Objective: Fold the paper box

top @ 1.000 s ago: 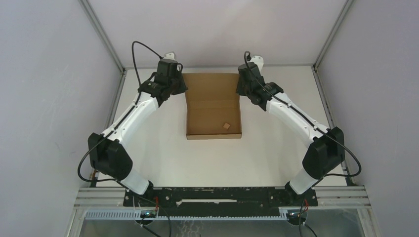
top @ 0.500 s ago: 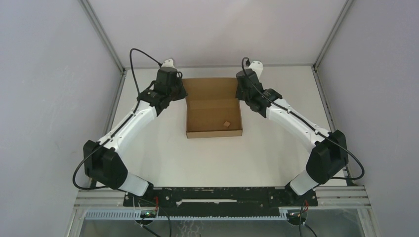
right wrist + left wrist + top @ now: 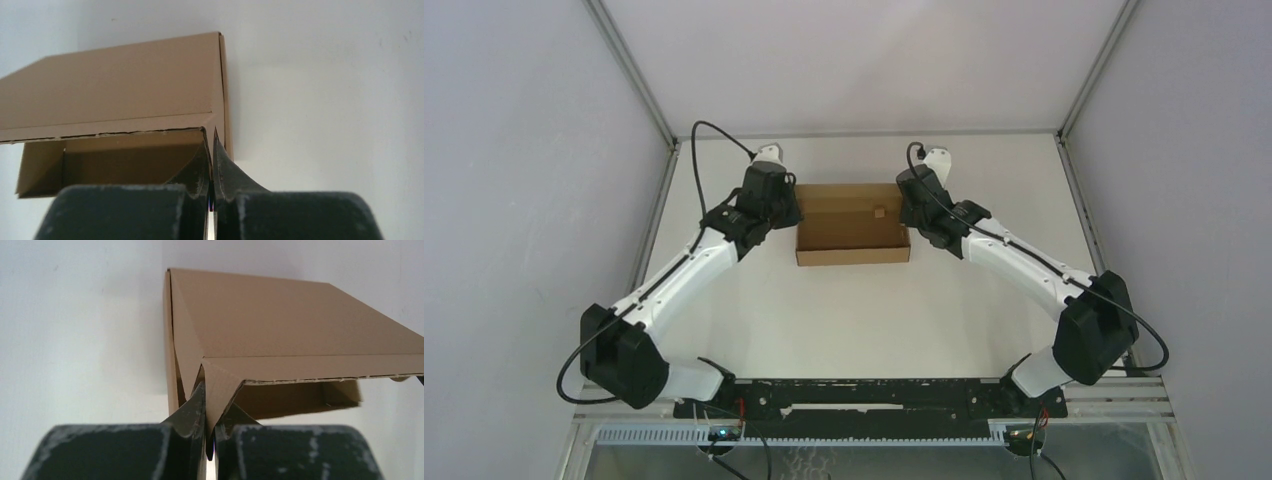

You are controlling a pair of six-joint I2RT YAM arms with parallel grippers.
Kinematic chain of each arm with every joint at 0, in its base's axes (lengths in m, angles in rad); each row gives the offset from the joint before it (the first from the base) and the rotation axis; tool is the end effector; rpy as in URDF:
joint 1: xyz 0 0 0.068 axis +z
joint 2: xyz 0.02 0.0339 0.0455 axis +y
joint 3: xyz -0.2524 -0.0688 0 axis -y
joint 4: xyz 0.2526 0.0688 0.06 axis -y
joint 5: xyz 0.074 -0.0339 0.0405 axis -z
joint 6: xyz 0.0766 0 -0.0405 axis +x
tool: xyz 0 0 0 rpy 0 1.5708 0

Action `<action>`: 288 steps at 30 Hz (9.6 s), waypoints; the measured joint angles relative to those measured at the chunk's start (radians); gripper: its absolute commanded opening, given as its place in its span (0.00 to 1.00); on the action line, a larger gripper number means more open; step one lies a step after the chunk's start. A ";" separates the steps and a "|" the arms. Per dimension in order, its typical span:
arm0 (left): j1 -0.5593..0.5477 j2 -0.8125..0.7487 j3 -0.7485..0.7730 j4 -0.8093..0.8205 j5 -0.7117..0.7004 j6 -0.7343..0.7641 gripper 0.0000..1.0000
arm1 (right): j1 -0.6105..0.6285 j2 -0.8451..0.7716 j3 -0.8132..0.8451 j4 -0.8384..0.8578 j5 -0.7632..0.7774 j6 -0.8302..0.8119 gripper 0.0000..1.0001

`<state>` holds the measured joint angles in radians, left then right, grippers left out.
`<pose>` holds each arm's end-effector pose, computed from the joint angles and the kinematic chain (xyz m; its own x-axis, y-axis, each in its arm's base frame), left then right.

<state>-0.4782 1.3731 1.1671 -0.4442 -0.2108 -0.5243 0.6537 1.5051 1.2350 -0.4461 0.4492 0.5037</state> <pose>0.3168 -0.1461 0.2779 -0.6165 -0.2318 -0.7525 -0.0075 0.9574 -0.2888 0.3145 0.1991 0.2619 -0.5953 0.0916 -0.7982 -0.0005 0.9934 0.1144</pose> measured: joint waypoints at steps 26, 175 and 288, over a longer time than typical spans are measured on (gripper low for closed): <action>-0.119 -0.214 -0.431 0.182 -0.067 -0.053 0.08 | 0.130 -0.113 -0.276 0.009 0.049 0.083 0.11; 0.006 0.230 -0.081 0.061 0.208 0.069 0.30 | -0.175 0.200 0.071 -0.136 -0.385 -0.333 0.54; 0.179 0.013 -0.648 0.882 0.636 -0.184 1.00 | -0.390 0.061 -0.296 0.315 -1.018 -0.093 0.95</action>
<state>-0.2989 1.3857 0.5190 0.4374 0.4252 -0.7082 0.2634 1.5665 0.9394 -0.1314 -0.5686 0.4103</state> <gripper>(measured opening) 0.996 0.949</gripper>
